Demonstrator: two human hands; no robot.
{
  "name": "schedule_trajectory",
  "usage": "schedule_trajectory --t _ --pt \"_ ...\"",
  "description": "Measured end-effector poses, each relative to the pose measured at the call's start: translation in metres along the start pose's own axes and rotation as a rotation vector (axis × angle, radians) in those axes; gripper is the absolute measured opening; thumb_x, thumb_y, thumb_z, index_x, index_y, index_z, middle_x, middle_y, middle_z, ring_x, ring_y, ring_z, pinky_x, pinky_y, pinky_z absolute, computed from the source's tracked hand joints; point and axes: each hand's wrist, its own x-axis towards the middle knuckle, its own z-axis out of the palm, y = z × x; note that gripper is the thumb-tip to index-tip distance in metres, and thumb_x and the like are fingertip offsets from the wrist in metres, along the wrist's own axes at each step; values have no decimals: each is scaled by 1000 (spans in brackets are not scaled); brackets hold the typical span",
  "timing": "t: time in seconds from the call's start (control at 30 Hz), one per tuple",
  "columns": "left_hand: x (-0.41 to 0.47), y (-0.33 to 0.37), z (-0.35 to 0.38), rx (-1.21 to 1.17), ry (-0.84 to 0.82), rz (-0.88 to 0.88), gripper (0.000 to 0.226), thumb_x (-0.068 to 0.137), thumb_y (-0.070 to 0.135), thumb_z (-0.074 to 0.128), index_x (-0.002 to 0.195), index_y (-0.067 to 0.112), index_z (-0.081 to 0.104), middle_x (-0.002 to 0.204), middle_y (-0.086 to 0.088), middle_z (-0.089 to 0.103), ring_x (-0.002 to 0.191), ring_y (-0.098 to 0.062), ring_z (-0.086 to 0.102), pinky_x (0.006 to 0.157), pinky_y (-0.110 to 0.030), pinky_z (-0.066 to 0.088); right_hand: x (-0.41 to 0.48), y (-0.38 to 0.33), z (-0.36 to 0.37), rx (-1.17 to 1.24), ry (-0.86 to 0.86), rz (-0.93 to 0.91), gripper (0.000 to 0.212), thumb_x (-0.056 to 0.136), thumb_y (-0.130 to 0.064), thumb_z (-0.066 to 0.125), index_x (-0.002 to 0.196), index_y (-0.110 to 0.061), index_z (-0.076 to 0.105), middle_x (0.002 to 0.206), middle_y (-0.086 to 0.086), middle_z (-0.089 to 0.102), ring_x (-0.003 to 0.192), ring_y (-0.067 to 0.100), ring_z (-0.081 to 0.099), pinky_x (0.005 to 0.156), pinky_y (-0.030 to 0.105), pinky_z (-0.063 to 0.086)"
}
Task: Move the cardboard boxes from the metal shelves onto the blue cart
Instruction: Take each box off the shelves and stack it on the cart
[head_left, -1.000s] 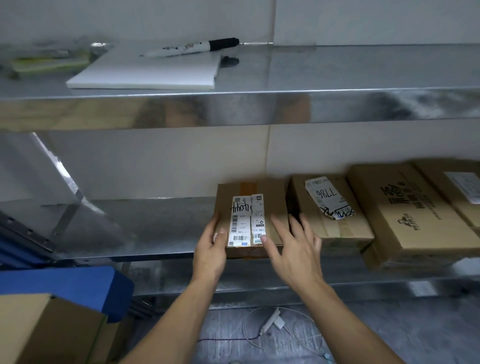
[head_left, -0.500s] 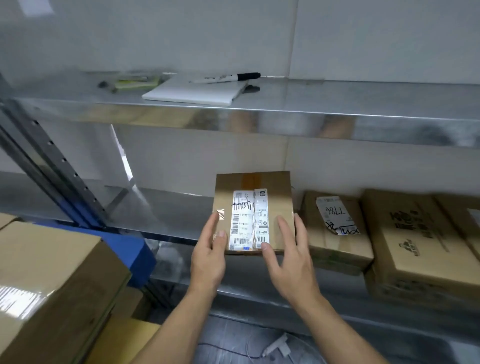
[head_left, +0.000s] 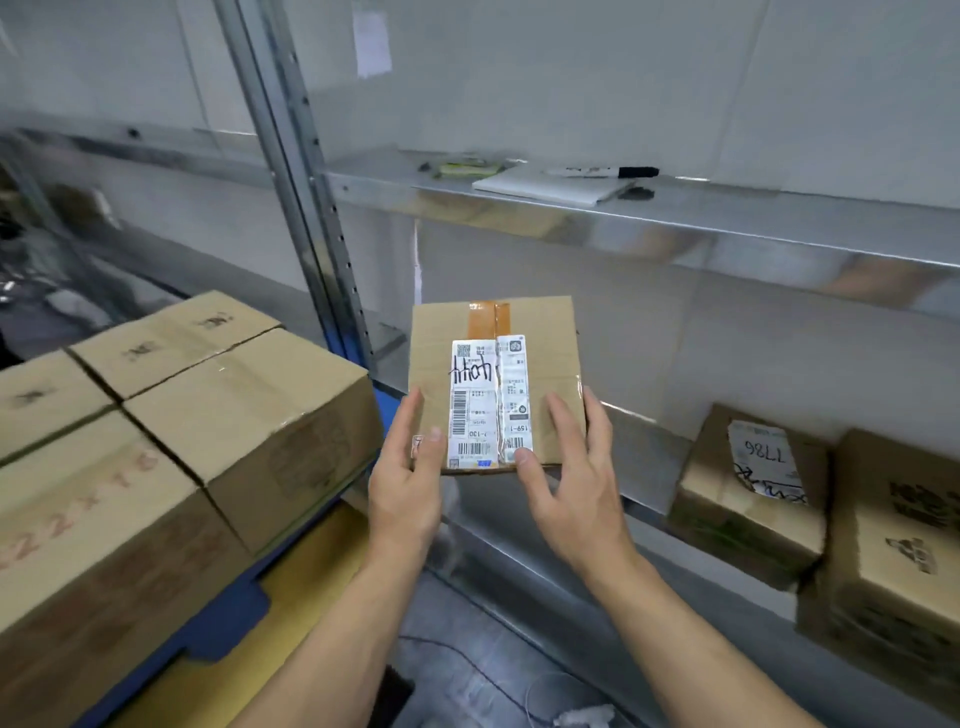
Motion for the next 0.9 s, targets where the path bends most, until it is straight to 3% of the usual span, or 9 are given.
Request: schedule_trajectory --t 0.13,0.27,0.4,0.53,0.63,0.7,0.8,0.9 --pt "-8 19 -31 66 109 68 51 97 22 61 138 49 47 140 20 53 130 -4 52 109 -43 44 6 -26 13 70 -41 -107 68 91 -52 46 151 -21 36 163 3 10 149 19 21 113 27 23" --pt "-9 40 -65 148 209 135 57 91 30 67 138 53 44 144 20 50 131 -2 50 110 -41 43 16 -57 33 142 -85 -186 70 90 -52 47 152 -21 35 164 4 10 150 17 18 112 15 15" --pt "-5 60 -103 225 332 201 58 93 26 66 145 41 43 146 23 45 132 11 41 113 -27 38 27 -95 61 213 -111 -275 67 91 -48 49 151 -21 35 163 8 13 148 15 19 110 4 12" --pt "7 75 -143 224 422 242 59 93 25 66 146 37 43 149 17 45 136 4 41 111 -25 40 40 -134 96 296 -165 -330 66 92 -50 49 150 -24 34 163 6 13 149 18 22 113 23 26" --pt "16 83 -178 263 505 263 58 93 25 67 146 34 44 148 18 46 134 10 39 110 -14 34 50 -163 129 318 -200 -366 67 91 -50 48 151 -22 36 163 8 16 148 18 22 112 17 21" --pt "24 85 -203 288 556 264 57 94 26 67 145 35 44 148 21 45 134 13 37 114 -20 33 55 -183 153 324 -238 -393 66 93 -48 50 151 -22 35 163 7 16 149 19 20 112 25 23" --pt "38 85 -244 306 616 248 57 94 27 66 145 37 44 147 24 45 134 12 37 116 -30 34 60 -212 189 351 -295 -418 64 93 -43 53 151 -21 35 162 8 16 148 16 16 112 27 21" --pt "50 87 -282 308 668 227 55 94 28 66 144 38 45 145 22 47 129 11 44 110 -22 39 62 -240 225 373 -357 -426 65 93 -43 52 152 -21 35 163 9 15 148 12 12 112 24 18"
